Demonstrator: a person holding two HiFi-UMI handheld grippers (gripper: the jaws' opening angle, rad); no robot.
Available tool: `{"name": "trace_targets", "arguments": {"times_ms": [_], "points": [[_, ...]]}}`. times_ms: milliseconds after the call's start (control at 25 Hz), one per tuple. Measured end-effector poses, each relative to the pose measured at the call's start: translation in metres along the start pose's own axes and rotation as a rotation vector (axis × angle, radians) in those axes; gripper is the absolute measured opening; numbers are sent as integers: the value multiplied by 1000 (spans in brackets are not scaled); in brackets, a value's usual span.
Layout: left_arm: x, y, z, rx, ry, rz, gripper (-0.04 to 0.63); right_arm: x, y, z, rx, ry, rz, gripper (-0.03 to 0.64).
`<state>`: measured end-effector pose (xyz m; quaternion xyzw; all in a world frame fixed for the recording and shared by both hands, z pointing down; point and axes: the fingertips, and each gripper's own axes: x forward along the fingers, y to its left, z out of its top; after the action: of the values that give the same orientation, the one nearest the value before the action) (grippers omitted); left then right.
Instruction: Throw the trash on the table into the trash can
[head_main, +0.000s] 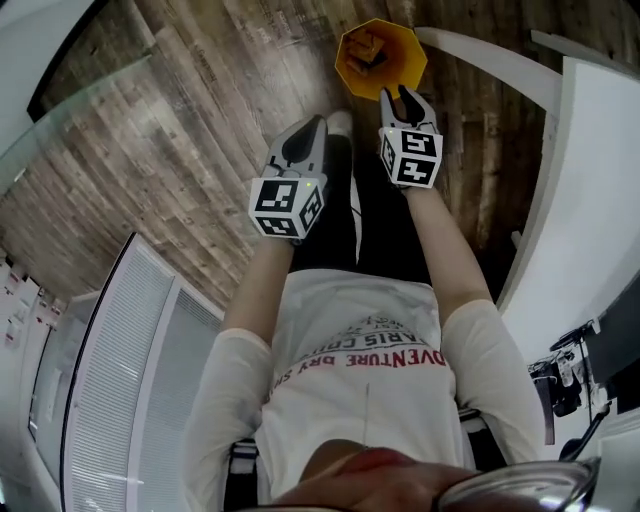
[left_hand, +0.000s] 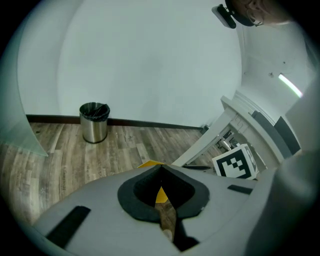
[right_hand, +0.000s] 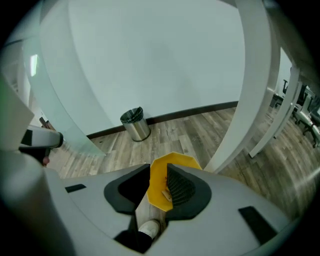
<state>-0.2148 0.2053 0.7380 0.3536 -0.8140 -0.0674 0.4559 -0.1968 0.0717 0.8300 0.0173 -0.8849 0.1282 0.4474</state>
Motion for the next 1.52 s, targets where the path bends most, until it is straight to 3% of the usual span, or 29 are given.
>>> {"name": "trace_targets", "arguments": {"times_ms": [160,360,520,760,960,1240,1520], "points": [[-38,-43,52,55,-42,-54,23,-75,15,55,9,-75,-18,53],[-82,-94,123,181,-103,-144,23,-160,32,125,56,-192,-14,35],[-105,-157,172,316,-131,-277,23,-237,19,177,92,-320,-97,31],[-146,-272,199,464,-142,-472,23,-376,-18,199,157,-482,-267,28],[-158,-404,195,611,-139,-701,23,-493,-92,166,262,-601,-493,26],[-200,-578,135,791,-134,-996,23,-646,-168,66,402,-710,-770,26],[-246,-698,65,904,-146,-1208,23,-766,-202,-34,511,-805,-997,26]]}}
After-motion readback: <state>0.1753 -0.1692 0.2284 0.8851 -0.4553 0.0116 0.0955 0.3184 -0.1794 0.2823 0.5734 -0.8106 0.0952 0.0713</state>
